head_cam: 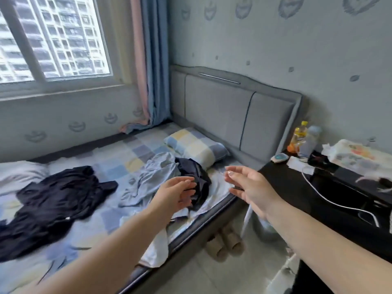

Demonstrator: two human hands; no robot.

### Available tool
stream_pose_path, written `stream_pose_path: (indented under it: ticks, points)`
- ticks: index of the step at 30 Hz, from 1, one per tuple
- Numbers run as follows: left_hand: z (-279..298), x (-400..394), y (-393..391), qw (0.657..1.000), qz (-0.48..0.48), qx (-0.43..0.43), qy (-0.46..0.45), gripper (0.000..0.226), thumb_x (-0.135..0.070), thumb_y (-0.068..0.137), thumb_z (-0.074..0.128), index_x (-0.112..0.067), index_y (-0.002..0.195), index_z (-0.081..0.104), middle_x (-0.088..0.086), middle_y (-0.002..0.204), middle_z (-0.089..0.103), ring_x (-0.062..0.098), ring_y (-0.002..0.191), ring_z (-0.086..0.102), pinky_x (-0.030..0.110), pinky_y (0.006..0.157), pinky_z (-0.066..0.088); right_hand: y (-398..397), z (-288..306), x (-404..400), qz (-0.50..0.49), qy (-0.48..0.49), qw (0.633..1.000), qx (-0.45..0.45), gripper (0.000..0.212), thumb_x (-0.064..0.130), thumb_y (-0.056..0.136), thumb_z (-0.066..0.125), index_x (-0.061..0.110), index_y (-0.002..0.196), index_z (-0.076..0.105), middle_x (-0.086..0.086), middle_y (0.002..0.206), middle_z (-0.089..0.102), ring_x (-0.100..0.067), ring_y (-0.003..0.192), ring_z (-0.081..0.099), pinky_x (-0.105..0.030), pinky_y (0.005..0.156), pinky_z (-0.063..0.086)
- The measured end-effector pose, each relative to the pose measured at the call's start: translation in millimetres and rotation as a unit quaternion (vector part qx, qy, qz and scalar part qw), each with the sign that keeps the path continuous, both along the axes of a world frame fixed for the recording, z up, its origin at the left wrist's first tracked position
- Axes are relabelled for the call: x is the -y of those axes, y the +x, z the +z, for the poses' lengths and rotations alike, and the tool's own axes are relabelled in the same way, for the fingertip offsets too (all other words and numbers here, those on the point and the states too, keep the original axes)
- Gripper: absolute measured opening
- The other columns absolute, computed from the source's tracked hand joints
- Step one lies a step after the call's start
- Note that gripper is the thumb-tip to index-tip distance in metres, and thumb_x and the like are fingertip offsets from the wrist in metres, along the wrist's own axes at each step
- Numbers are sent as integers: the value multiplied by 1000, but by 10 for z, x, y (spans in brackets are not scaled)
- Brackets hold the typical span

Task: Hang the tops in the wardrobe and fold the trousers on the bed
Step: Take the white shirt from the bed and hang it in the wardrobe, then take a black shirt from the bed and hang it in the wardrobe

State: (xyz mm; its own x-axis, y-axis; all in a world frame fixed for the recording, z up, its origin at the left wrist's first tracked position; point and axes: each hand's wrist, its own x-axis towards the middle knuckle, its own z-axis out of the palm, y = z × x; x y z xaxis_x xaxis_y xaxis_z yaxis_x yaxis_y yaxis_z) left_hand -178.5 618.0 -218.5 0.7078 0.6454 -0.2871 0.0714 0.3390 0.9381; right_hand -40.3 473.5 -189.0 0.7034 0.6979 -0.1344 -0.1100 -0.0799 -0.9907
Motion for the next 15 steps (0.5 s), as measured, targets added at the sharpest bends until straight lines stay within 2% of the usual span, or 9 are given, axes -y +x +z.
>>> stream_pose_path:
  ticks: [3, 8, 12, 15]
  points:
    - [-276, -455, -496, 998, 46, -26, -23, 14, -13, 96, 54, -12, 103, 67, 2, 91, 70, 15, 81, 63, 28, 72, 50, -258, -253, -595, 51, -19, 998, -30, 10, 15, 95, 55, 19, 100, 63, -1, 102, 64, -12, 99, 61, -28, 81, 51]
    - [-598, -1038, -1150, 986, 145, -60, -60, 13, -14, 95, 54, -15, 98, 67, 2, 93, 70, 16, 87, 64, 32, 80, 49, -654, -563, -1503, 123, -69, 988, -59, 10, 14, 96, 54, 16, 102, 62, -3, 102, 64, -14, 99, 60, -36, 91, 49]
    - [-809, -1512, -1472, 970, 213, -76, -86, 13, -13, 95, 53, -16, 97, 66, 2, 94, 69, 15, 88, 64, 32, 82, 48, -842, -779, -2237, 181, -92, 977, -72, 9, 11, 95, 54, 15, 99, 62, -4, 95, 64, -13, 88, 60, -28, 79, 50]
    - [-936, -1942, -1571, 956, 260, -89, -101, 13, -11, 95, 53, -15, 98, 65, 2, 94, 68, 14, 86, 63, 31, 83, 49, -893, -961, -2839, 224, -100, 966, -88, 9, 11, 94, 56, 15, 97, 62, -5, 95, 64, -14, 88, 60, -27, 77, 49]
